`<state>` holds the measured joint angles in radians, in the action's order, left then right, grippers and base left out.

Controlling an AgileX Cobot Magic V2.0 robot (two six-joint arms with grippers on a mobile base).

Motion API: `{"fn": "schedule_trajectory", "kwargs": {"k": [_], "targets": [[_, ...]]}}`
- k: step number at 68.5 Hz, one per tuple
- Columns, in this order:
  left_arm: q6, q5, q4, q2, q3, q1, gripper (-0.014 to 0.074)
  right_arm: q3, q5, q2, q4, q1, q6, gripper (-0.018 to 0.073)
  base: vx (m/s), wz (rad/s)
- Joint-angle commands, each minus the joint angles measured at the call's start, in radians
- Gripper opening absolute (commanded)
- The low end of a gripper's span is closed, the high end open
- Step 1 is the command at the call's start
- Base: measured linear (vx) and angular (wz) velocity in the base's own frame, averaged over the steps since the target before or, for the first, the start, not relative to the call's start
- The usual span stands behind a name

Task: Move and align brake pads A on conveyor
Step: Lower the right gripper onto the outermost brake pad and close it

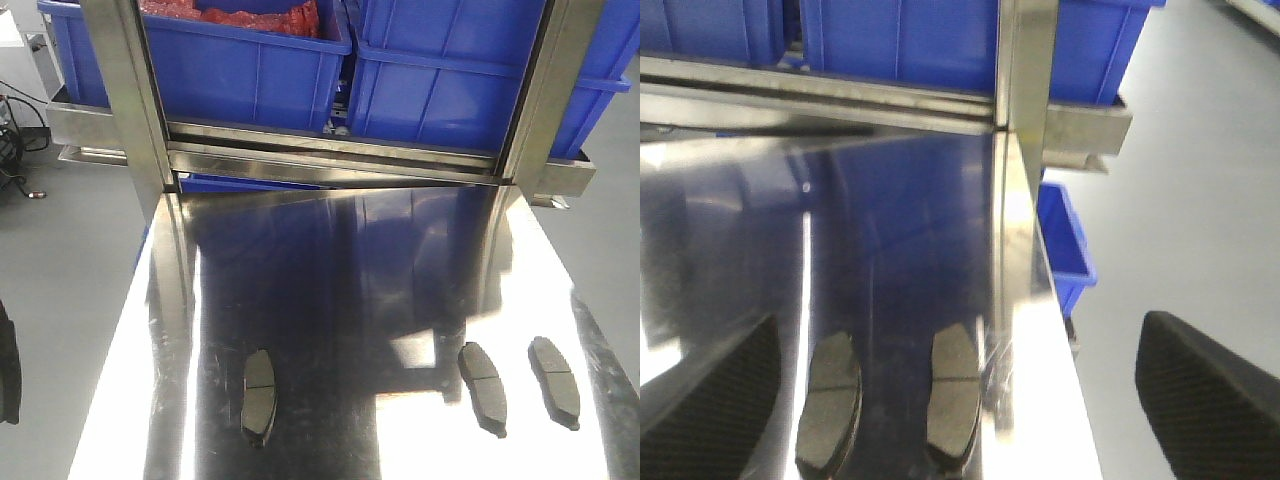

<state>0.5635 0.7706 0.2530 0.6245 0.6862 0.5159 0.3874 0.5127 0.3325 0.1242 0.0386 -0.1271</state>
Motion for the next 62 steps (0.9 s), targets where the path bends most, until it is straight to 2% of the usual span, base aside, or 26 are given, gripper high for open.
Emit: {"fn": "schedule_trajectory", "kwargs": {"k": [1,9,24,41,62], "targets": [[0.004,-0.074,0.019,-0.001,0.028,0.006,0.0062,0.036,-0.049,0.112,-0.022,-0.007,-0.018,0.0692,0.0,0.0],[0.004,-0.074,0.019,-0.001,0.028,0.006,0.0062,0.082,-0.007,0.302,-0.06,-0.007,-0.021,0.0666,0.0,0.0],[0.004,-0.074,0.019,-0.001,0.028,0.006,0.0062,0.211,0.055,0.622,-0.056,-0.007,-0.021,0.0636,0.0,0.0],[0.004,-0.074,0.019,-0.001,0.028,0.006,0.0062,0.316,0.023,0.885,-0.048,-0.007,-0.026,0.0626,0.0,0.0],[0.004,-0.074,0.019,-0.001,0.028,0.006,0.0062,0.348,-0.065,1.079,-0.025,-0.007,-0.051,0.0608,0.0,0.0]]}}
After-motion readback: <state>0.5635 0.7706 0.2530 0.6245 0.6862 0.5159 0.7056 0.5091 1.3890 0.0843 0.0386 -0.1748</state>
